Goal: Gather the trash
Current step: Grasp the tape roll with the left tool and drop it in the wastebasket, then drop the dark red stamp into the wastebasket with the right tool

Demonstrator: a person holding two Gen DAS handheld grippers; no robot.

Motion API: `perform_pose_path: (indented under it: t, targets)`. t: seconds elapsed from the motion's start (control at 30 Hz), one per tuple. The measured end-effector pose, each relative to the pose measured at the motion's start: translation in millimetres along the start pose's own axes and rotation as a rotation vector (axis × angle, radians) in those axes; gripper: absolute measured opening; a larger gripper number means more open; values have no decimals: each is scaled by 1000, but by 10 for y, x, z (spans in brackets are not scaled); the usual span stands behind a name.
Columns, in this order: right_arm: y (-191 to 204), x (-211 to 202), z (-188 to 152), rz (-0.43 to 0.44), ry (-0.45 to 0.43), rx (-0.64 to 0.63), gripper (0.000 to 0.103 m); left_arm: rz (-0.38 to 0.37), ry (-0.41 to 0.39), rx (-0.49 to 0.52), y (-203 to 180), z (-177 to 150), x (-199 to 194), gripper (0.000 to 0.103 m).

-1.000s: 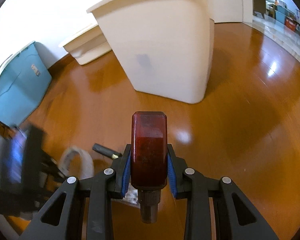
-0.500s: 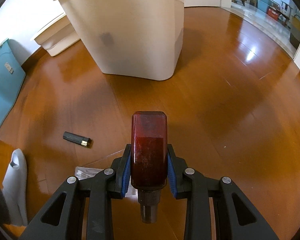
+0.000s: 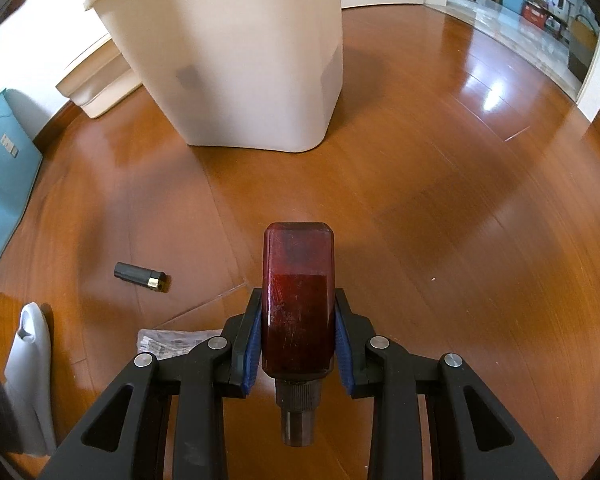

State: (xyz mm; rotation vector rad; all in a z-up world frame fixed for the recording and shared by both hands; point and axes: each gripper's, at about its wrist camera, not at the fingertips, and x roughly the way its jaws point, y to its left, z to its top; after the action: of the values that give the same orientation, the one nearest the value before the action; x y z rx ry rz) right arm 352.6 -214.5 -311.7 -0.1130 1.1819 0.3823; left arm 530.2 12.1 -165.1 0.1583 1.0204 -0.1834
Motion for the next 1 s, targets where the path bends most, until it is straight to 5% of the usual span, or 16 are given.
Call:
perform_pose_path:
  t: [0.1,0.17,0.23,0.4,0.5,0.7,0.83,1.0]
  targets:
    - [18,2,8,0,-4,2,32,-6,44,-35,9,-93,128,14]
    - [35,11,7,1,-3,2,32,17,64,-57,18,-129,189,33]
    - [53,11,4,2,-6,0,32,14,47,-77,40,-149,144,70]
    - [-37,-121,76,-15,-44,16,32,14,-32,-77,88,-263,-327,70]
    - [-208,-511,351,-34,-149,47,32,5,-39,-23,117,-562,-625,70]
    - [-237,-1402,1144,-40,-399,8,32,4,79,34,214,-1331,-795,70]
    - [-43,-1714,1803,44,-489,-60,32,-30,197,42,154,-1722,-602,70]
    - [218,-1229,2539,216,-361,-81,32,-79,295,24,73,-2036,-349,70]
